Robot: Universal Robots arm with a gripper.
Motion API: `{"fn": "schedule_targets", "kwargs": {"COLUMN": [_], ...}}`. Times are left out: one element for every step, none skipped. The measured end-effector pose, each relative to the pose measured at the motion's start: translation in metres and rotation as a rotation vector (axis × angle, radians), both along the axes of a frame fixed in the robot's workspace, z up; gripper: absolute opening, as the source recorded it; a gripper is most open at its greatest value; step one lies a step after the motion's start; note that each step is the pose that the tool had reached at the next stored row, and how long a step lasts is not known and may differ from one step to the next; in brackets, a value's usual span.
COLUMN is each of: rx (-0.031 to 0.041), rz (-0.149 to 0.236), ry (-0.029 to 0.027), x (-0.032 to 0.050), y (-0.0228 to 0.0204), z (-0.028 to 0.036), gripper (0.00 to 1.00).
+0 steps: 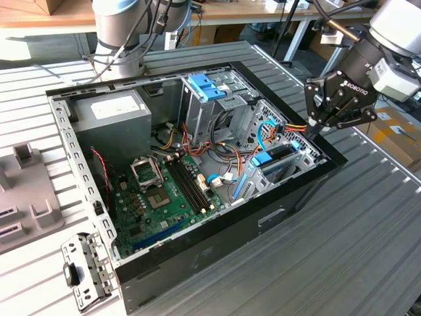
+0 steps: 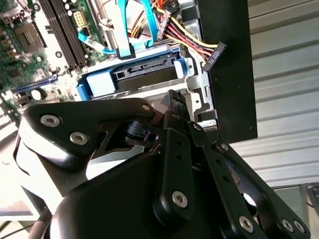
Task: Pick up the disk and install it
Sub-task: 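Insert the first disk wire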
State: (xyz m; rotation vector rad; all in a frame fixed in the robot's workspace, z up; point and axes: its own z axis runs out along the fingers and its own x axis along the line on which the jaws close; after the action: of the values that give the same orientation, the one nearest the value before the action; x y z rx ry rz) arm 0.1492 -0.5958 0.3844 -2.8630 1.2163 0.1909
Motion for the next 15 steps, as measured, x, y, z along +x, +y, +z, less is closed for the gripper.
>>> {"fn": "schedule_targets", "kwargs": {"rx": [0.0000, 0.0000, 0.0001, 0.0000, 0.0000, 0.0000, 0.0000, -0.0001, -0.0001, -0.0001, -0.0001, 0.0000, -0.0001, 0.0000, 0.0000], "rz": [0.017, 0.030, 0.041, 0.049, 0.063, 0.074, 0.087, 0.091, 0.091, 0.091, 0.091, 0.091, 0.091, 0.092, 0.092], "ry": [0.0000, 0.0000, 0.0000, 0.0000, 0.0000, 0.0000, -0.0001, -0.0001, 0.0000, 0.0000, 0.0000, 0.0000, 0.0000, 0.0000, 0.0000], "x": [0.0000, 0.0000, 0.0000, 0.0000, 0.0000, 0.0000, 0.0000, 0.0000, 0.0000, 0.0000, 0.0000, 0.0000, 0.0000, 0.0000, 0.0000], "y": [0.0000, 0.0000, 0.0000, 0.0000, 0.0000, 0.0000, 0.0000, 0.0000, 0.0000, 0.0000, 0.0000, 0.0000, 0.0000, 0.0000, 0.0000], "z": [0.0000, 0.0000, 0.0000, 0.0000, 0.0000, 0.0000, 0.0000, 0.0000, 0.0000, 0.0000, 0.0000, 0.0000, 0.0000, 0.0000, 0.0000], "gripper": [0.11, 0.11, 0.11, 0.11, 0.11, 0.11, 0.11, 0.11, 0.11, 0.11, 0.11, 0.11, 0.11, 0.11, 0.17]}}
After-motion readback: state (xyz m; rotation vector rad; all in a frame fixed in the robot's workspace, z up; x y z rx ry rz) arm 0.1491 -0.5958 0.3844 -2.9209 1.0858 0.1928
